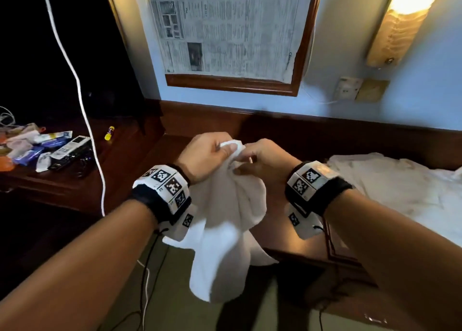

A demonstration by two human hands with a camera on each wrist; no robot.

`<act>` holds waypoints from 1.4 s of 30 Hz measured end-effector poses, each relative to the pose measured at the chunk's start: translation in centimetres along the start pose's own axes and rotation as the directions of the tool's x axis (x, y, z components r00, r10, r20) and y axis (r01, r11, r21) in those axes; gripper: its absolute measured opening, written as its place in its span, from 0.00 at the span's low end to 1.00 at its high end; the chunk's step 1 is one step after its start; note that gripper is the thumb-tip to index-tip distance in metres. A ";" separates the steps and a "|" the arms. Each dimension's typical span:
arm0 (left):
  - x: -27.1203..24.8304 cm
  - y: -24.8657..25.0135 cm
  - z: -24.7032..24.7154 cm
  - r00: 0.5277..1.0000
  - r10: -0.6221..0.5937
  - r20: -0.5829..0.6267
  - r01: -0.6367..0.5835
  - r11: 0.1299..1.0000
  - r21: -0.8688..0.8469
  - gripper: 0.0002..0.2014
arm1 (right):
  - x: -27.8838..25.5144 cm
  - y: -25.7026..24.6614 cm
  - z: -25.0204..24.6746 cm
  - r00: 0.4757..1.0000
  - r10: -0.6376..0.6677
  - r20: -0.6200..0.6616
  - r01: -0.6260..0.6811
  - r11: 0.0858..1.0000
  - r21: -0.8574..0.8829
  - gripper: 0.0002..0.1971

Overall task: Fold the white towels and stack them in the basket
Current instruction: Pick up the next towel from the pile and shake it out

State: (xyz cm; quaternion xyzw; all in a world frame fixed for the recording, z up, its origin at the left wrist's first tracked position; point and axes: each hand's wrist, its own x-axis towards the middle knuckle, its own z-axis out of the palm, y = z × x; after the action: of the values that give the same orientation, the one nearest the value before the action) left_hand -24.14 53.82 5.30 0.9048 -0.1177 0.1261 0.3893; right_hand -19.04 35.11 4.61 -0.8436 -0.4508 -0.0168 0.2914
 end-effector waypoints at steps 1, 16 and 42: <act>-0.6 -0.9 -0.6 1.000 0.000 -0.001 0.000 0.999 -0.043 0.14 | 0.3 -0.4 0.2 0.999 0.018 -0.040 -0.018 1.000 -0.004 0.15; -11.3 -15.1 -0.9 0.919 -0.385 0.083 0.348 0.894 0.283 0.15 | 0.3 -2.5 -0.9 0.677 0.469 -0.567 -0.307 0.880 0.361 0.11; -9.6 -12.3 -5.0 0.877 -0.198 0.437 -0.069 0.850 0.523 0.12 | -9.3 1.7 1.0 0.355 0.797 -0.488 -0.878 0.464 0.119 0.15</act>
State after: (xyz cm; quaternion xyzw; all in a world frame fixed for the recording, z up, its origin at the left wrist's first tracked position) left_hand -29.98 66.87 -2.71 0.9822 -0.1392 -0.0864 0.0914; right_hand -23.43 27.92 0.29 -0.9410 0.1355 -0.1101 0.2899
